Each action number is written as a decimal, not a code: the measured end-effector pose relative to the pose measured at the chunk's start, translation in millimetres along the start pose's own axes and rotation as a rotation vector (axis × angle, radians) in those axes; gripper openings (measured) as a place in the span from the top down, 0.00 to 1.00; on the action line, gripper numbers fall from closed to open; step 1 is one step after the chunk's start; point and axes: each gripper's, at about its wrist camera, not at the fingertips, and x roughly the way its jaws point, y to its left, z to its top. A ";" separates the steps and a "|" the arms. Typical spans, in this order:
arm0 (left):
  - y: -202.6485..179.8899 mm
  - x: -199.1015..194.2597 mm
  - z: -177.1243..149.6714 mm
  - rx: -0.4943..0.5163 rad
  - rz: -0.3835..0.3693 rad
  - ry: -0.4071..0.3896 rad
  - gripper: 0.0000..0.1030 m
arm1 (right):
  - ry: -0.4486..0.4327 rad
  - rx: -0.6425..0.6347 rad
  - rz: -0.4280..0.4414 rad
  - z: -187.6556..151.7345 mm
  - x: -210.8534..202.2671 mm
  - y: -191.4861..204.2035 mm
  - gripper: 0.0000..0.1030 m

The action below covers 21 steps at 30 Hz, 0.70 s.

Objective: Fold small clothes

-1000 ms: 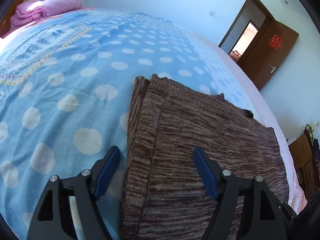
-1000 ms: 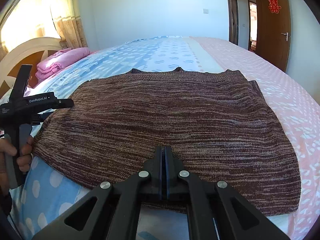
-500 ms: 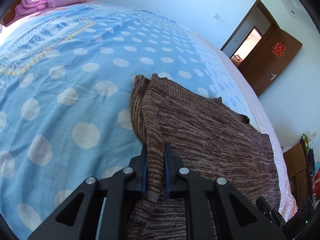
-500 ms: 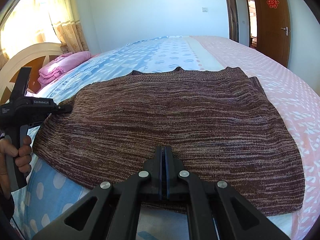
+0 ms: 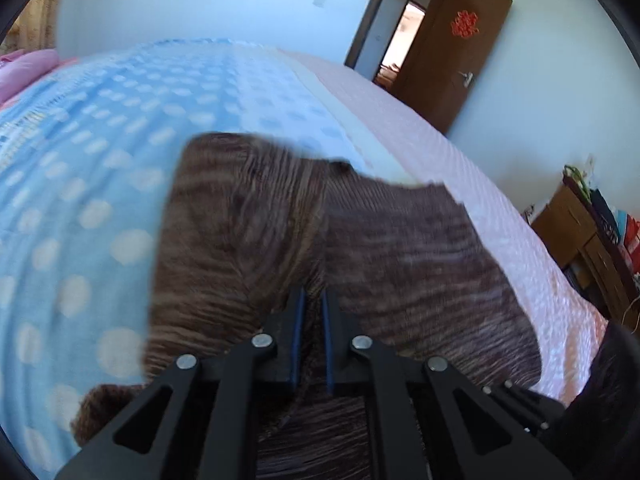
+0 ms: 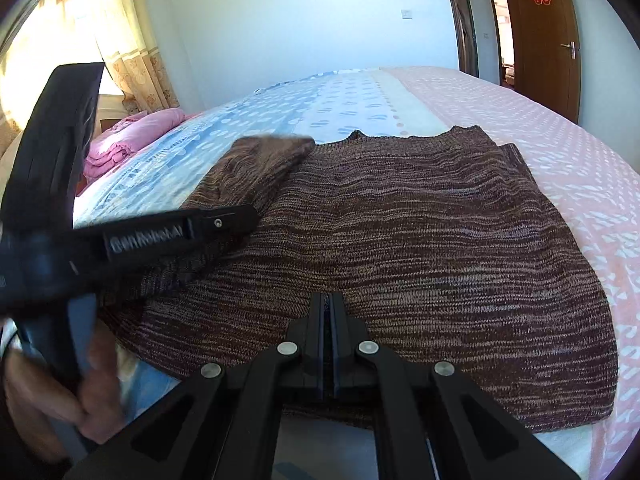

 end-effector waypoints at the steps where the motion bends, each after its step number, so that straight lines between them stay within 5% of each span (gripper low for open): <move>1: -3.9 -0.9 -2.1 0.024 0.019 -0.025 0.92 | 0.000 0.004 0.004 0.2 0.1 -1.0 0.98; 6: 4.5 -2.9 -1.7 -0.001 -0.011 -0.033 0.92 | 0.019 0.025 0.021 2.9 0.8 -4.0 0.98; 11: 10.8 -4.2 -3.1 -0.051 -0.060 -0.048 0.91 | -0.003 0.156 0.167 40.9 -0.2 -21.8 0.98; 13: 11.1 -2.8 -3.2 -0.064 -0.074 -0.052 0.91 | 0.004 0.204 0.273 67.1 10.9 -25.6 0.88; 15: 11.5 -2.4 -2.8 -0.073 -0.083 -0.057 0.91 | 0.038 0.245 0.334 85.5 30.6 -27.5 0.52; 19: 17.2 -5.3 -4.0 -0.101 -0.117 -0.072 0.90 | 0.102 0.322 0.448 104.0 75.0 -26.2 0.51; 21: 21.6 -5.7 -4.3 -0.124 -0.136 -0.077 0.90 | 0.151 0.290 0.399 106.5 90.8 -18.4 0.54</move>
